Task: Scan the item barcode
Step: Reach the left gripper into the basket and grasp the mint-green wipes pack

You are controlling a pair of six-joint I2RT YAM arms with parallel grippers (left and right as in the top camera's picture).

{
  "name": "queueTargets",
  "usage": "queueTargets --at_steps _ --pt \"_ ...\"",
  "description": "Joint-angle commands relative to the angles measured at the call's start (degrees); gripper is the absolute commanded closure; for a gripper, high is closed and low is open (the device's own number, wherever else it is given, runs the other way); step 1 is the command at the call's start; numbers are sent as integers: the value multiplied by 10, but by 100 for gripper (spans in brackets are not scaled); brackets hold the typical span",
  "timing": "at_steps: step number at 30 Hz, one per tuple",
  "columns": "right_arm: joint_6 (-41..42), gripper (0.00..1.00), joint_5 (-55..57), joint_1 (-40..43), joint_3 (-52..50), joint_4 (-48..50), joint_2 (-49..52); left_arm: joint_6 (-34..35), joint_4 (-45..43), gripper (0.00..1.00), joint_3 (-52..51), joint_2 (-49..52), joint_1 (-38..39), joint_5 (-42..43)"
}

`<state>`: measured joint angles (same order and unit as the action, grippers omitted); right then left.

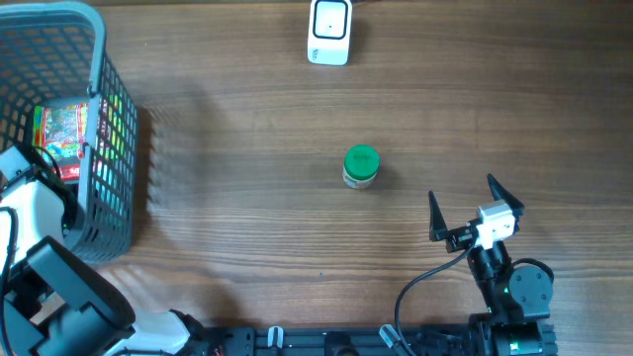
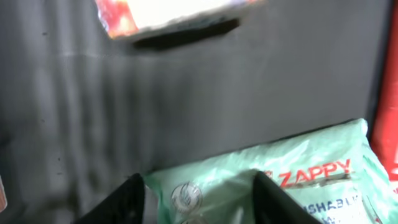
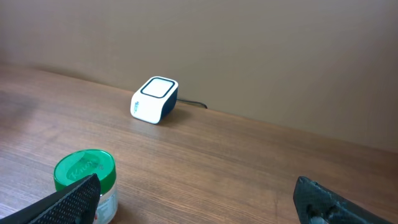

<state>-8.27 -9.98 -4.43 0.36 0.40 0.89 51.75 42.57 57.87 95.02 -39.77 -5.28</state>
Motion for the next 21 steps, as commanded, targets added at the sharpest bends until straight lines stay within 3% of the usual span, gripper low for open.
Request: queueTargets --at_steps 1,4,11,12,13,16,17,18,21 --pt "-6 0 10 -2 -1 2 -3 2 4 66 -45 6 -2 -5" --pt "-6 0 10 -2 -1 2 -3 2 -2 93 -60 6 -2 -5" --pt "-6 0 10 -2 -1 2 -3 -18 12 96 -22 -16 -8 47" --pt "-6 0 10 -2 -1 2 -3 -30 19 92 -7 -23 -7 59" --pt "-6 0 10 -2 -1 2 -3 -40 26 81 10 -32 -7 65" --pt "-6 0 10 -2 -1 2 -3 -51 65 18 68 -62 -7 63" --pt "-6 0 10 -2 -1 2 -3 -51 73 6 81 -70 -7 63" --pt "-6 0 10 -2 -1 2 -3 -51 76 0 92 -78 -7 63" --pt "-6 0 10 -2 -1 2 -3 -51 66 0 98 -89 -7 63"
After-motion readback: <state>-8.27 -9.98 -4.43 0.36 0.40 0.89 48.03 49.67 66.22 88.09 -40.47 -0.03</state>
